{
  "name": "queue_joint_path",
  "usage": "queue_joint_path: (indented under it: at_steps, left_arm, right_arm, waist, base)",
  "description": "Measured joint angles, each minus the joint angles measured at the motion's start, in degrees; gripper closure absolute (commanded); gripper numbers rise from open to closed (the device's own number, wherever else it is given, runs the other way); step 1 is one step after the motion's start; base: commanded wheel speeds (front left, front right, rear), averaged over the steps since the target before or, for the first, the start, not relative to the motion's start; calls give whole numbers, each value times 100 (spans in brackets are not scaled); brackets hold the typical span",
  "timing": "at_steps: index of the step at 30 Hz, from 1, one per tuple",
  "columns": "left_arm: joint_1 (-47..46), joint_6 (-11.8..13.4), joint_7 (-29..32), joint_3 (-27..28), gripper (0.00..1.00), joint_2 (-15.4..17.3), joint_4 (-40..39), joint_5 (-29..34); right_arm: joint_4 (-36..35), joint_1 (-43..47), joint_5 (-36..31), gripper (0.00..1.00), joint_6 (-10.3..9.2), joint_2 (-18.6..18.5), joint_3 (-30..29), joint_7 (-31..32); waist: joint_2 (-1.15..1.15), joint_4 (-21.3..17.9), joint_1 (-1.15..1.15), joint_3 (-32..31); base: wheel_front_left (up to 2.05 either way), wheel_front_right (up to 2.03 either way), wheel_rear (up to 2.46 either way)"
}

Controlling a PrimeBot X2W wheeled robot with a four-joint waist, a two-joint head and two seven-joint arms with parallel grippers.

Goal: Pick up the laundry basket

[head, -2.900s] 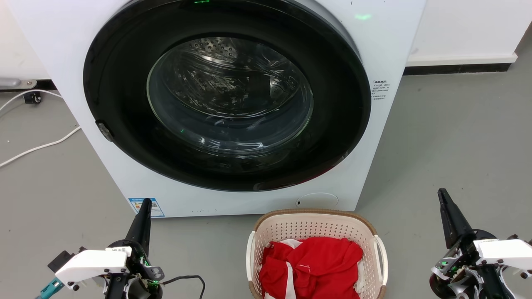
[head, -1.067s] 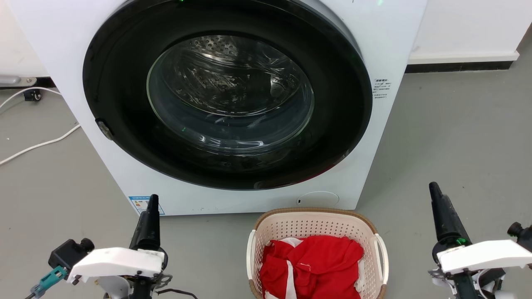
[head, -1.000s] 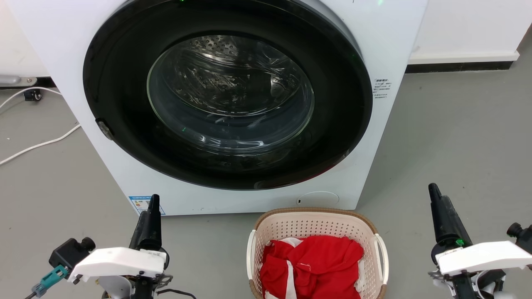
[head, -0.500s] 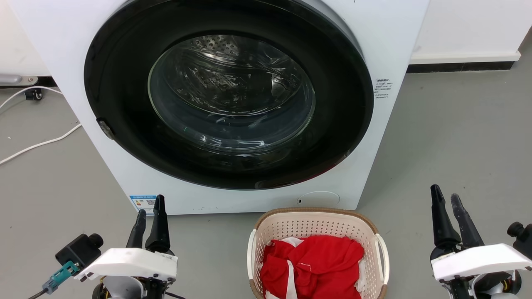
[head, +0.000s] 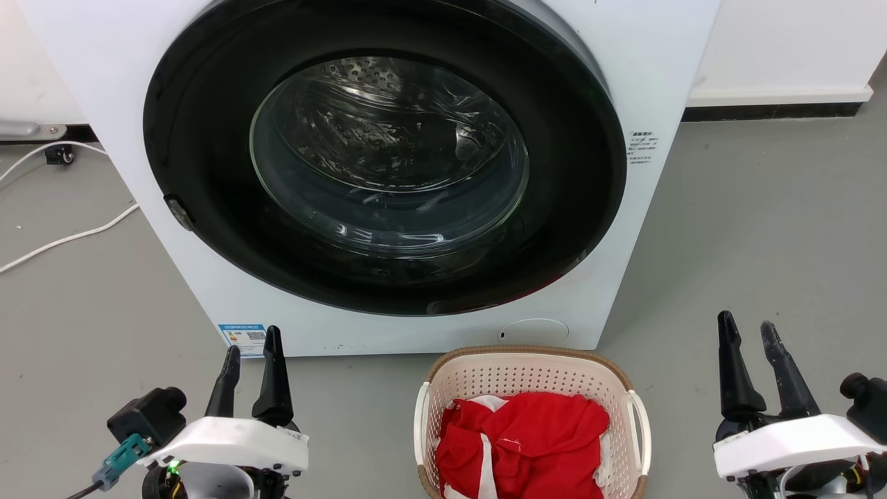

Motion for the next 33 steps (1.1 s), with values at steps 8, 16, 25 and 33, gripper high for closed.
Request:
queue_joint_path:
  at_steps: [8, 16, 25, 33]
  left_arm:
    - [28, 77, -110, -51, 0, 3, -5, 459]
    - [74, 125, -231, -112, 0, 7, -5, 989]
    - [93, 116, -353, -159, 0, 8, 31, 1432]
    - [123, 125, -458, -202, 0, 10, 60, 1790]
  right_arm:
    - [-27, 51, -608, 0, 0, -1, -3, -99]
    - [-80, 121, -1232, 0, 0, -4, -18, -240]
    - [-140, 146, -1752, 0, 0, -8, -22, -352]
    - [-178, 211, -2143, 0, 0, -10, -38, -456]
  waist:
    - [0, 17, 0, 2]
    - [0, 26, 0, 2]
    - [0, 32, 0, 10]
    - [0, 48, 0, 18]
  base:
    - [0, 0, 0]
    - [0, 0, 0]
    - [0, 0, 0]
    - [0, 0, 0]
